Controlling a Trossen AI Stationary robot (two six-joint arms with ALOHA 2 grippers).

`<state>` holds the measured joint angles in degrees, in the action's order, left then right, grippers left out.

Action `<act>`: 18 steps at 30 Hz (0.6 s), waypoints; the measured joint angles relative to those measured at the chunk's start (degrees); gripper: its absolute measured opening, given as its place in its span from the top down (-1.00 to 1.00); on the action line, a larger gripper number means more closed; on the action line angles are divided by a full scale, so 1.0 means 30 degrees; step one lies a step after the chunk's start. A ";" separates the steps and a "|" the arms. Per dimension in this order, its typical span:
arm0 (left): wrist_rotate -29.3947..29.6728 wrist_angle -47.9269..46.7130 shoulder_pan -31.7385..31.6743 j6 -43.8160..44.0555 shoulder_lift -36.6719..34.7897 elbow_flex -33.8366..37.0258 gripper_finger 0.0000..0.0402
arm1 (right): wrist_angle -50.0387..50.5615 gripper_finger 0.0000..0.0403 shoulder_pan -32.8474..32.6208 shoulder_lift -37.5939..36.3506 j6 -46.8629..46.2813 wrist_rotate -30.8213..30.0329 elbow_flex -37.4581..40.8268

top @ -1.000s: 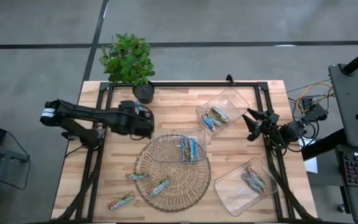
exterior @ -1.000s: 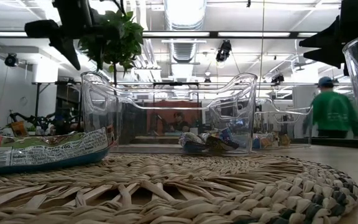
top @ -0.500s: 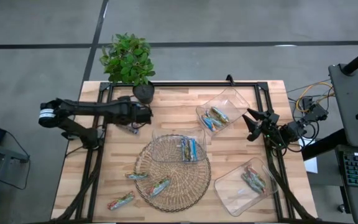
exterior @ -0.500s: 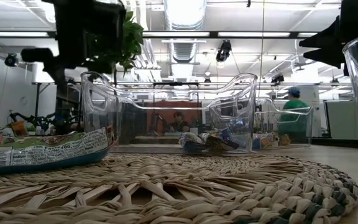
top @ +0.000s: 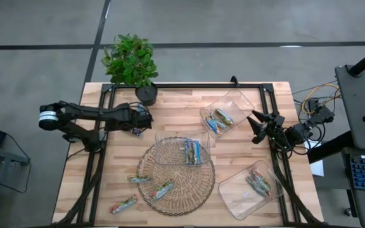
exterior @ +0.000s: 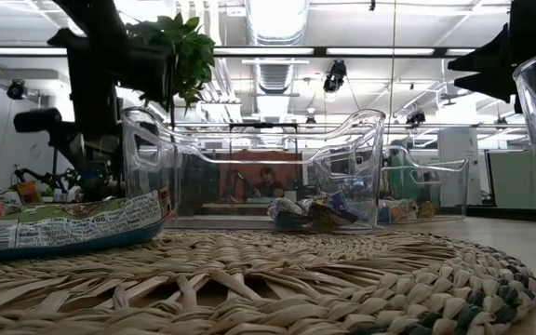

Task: Pick and place Granola Bars by type
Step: Put the red granola bar into the bottom transparent bin

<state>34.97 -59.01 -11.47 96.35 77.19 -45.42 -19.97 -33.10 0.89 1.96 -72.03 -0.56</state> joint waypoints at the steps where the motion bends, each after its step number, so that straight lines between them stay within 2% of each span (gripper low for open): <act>1: 0.0025 0.0418 -0.0131 0.0008 0.0001 0.0234 -0.15 | 0.0000 -0.04 0.0000 0.0000 0.0007 -0.0007 0.0000; 18: -0.0062 0.5688 -0.1194 -0.0605 0.0008 0.3223 -0.15 | -0.0003 -0.04 -0.0001 0.0000 0.0011 -0.0003 0.0000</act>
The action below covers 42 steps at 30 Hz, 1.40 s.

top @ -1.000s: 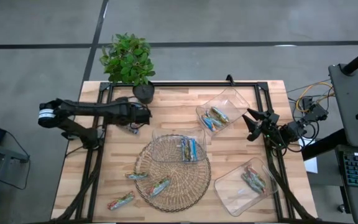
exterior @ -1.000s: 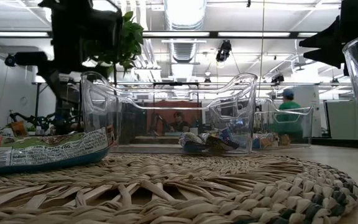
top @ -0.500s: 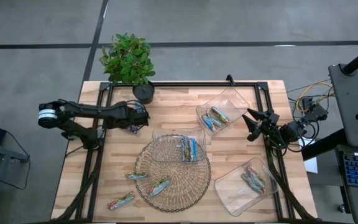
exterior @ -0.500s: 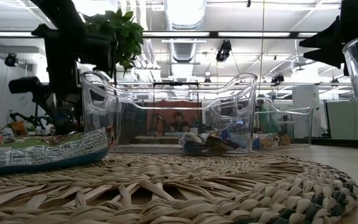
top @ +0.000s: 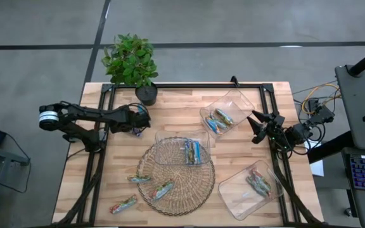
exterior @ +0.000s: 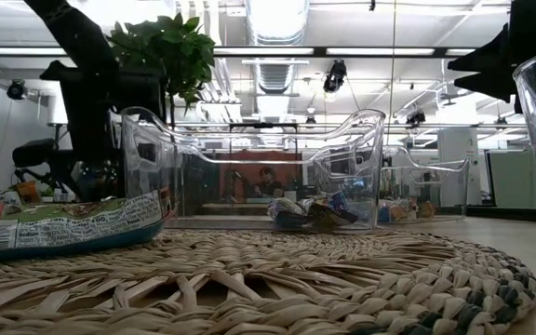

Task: Pick and place Granola Bars by type
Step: Put the red granola bar into the bottom transparent bin

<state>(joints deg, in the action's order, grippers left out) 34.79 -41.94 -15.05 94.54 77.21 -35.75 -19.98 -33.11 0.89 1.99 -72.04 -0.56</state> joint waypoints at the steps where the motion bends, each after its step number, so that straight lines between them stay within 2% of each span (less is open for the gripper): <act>1: -0.0001 0.0108 -0.0025 0.0001 0.0000 0.0100 -0.15 | 0.0003 -0.04 -0.0005 0.0000 0.0033 0.0002 0.0000; 18: -0.0853 0.5739 -0.0993 -0.1932 0.0004 0.2712 -0.15 | -0.0004 -0.04 -0.0001 0.0000 0.0033 -0.0002 0.0000; 24: -0.0904 0.6196 -0.1056 -0.2156 0.0251 0.3039 -0.11 | -0.0004 -0.04 0.0001 0.0000 0.0018 0.0000 0.0000; 28: -0.0846 0.6250 -0.1078 -0.2149 0.0301 0.3055 0.09 | -0.0004 -0.04 -0.0002 0.0000 0.0024 0.0000 0.0000; 38: -0.0890 0.6491 -0.1088 -0.1887 0.0321 0.3070 0.87 | -0.0004 -0.04 -0.0004 0.0000 -0.0003 -0.0003 0.0000; 42: -0.1053 0.6645 -0.1085 -0.1852 0.0167 0.3035 0.94 | -0.0004 -0.04 0.0000 0.0000 -0.0010 -0.0004 0.0000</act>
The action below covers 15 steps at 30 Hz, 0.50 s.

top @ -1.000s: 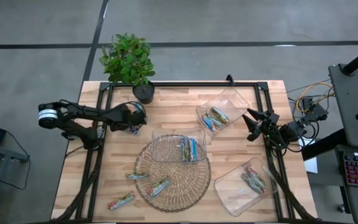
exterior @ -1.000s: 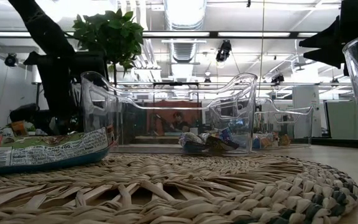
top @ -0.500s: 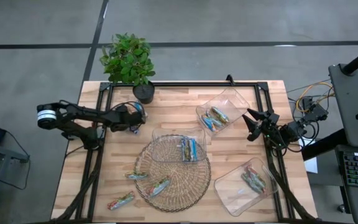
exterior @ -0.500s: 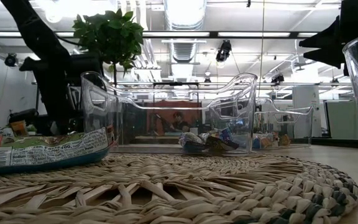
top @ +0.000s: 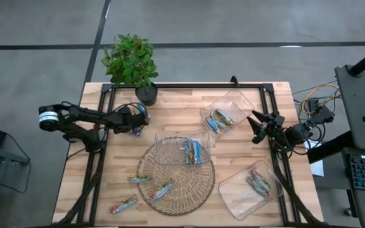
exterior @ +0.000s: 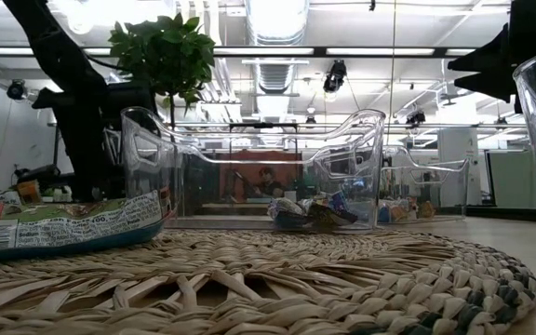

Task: Pick and place Granola Bars by type
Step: Put the red granola bar into the bottom transparent bin

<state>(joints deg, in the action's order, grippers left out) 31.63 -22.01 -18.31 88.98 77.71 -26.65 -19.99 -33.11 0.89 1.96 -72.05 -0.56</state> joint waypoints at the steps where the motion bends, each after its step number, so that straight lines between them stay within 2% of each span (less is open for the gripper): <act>1: -0.0113 -0.0019 0.0000 -0.0059 -0.0036 -0.0091 0.95 | 0.0000 -0.04 -0.0002 0.0000 0.0026 0.0000 0.0000; 10: -0.1192 -0.0363 0.0229 -0.2637 -0.0584 -0.1497 0.97 | 0.0000 -0.04 0.0001 0.0007 0.0036 0.0000 0.0000; 15: -0.1202 -0.1972 0.0817 -0.3678 -0.0884 -0.2644 0.98 | 0.0004 -0.04 -0.0006 0.0007 0.0043 0.0003 0.0000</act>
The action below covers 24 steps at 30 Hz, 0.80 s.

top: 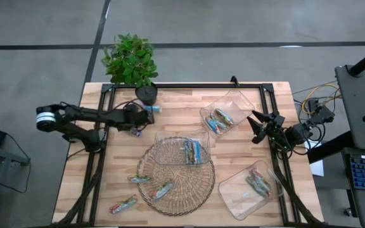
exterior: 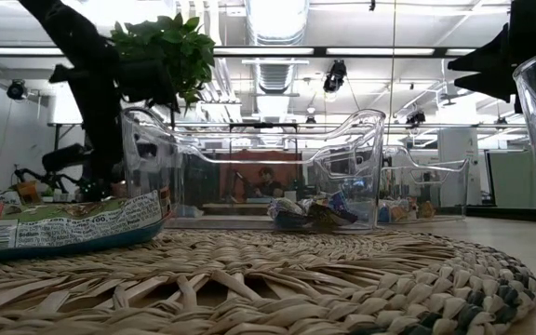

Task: Pick and place Granola Bars by type
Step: Put the red granola bar into the bottom transparent bin

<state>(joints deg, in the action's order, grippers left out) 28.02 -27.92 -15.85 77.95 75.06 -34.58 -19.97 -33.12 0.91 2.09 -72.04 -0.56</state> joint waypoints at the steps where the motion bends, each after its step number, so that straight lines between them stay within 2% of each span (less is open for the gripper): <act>1: 0.0043 -0.0299 0.0118 -0.0189 -0.0091 -0.0197 0.98 | 0.0003 -0.04 0.0000 0.0000 -0.0008 0.0003 0.0000; 8: -0.0626 -0.1438 0.0881 -0.2678 -0.1013 -0.1139 0.98 | -0.0004 -0.04 0.0000 0.0000 0.0003 0.0004 0.0000; 17: -0.2121 -0.2481 0.2384 -0.7158 -0.2537 -0.2527 0.99 | -0.0005 -0.04 0.0000 0.0000 -0.0008 0.0004 0.0000; 24: -0.2279 -0.3524 0.3405 -1.1470 -0.3351 -0.4504 0.99 | -0.0005 -0.04 0.0001 0.0000 -0.0044 0.0005 0.0000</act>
<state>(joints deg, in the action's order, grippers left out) 21.18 -38.49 -5.64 43.54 65.01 -48.09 -19.99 -33.12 0.91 1.96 -72.03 -0.56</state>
